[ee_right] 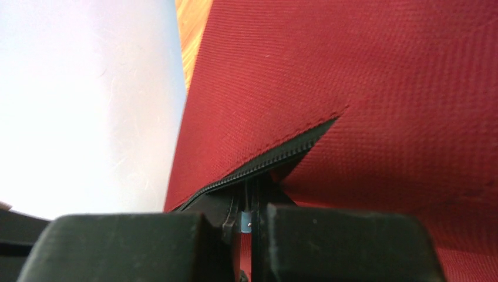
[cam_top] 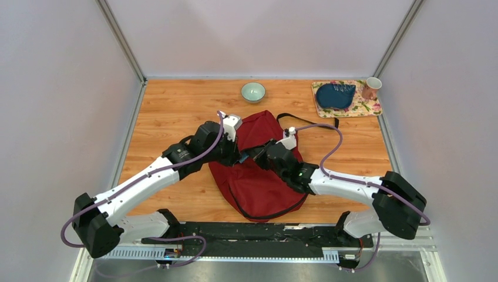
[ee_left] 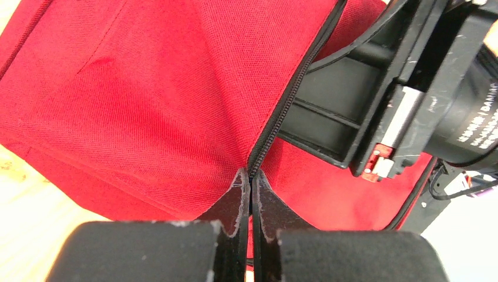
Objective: Pack the student bag
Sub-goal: Place the personal item in the student bag.
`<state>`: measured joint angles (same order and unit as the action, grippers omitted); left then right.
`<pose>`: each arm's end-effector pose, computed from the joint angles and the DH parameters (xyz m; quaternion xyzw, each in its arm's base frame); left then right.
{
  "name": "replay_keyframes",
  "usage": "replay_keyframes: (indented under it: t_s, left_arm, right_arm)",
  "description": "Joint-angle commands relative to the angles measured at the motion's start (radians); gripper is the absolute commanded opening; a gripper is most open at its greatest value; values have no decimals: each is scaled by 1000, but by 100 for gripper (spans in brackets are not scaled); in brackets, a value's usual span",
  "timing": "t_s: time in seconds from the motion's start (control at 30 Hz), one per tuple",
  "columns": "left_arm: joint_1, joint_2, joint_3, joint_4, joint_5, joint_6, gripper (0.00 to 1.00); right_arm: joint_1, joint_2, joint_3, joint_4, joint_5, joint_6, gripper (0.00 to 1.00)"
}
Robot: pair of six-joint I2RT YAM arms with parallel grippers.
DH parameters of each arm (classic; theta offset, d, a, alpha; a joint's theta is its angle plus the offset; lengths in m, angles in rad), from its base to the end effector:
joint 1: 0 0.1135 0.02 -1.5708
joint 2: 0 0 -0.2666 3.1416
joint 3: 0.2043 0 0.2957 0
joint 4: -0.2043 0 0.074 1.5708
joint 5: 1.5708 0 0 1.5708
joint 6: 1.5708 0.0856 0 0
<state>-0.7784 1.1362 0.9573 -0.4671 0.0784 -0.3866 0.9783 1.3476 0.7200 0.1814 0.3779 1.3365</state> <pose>0.2307 -0.2369 0.2669 0.1912 0.8738 -0.2745 0.3529 0.2323 0.2886 0.1858 0.2466 0.7998 0.4157 0.3559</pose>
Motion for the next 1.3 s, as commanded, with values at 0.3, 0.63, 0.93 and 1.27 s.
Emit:
replay_keyframes:
  t_s: [0.3,0.63,0.93,1.27]
  left_arm:
    - [-4,-59,41,54,-10,8,0]
    - [-4,-55,17,64,44,-12,0]
    - [-5,-61,15,21,-44,-12,0]
    - [-4,-67,-17,22,-68,-21,0]
  right_arm:
    - [8,70,54,165,176,7,0]
    - [8,180,177,127,248,-77,2]
    - [3,194,73,95,221,-112,40]
    - [-30,-79,-48,23,96,-240,60]
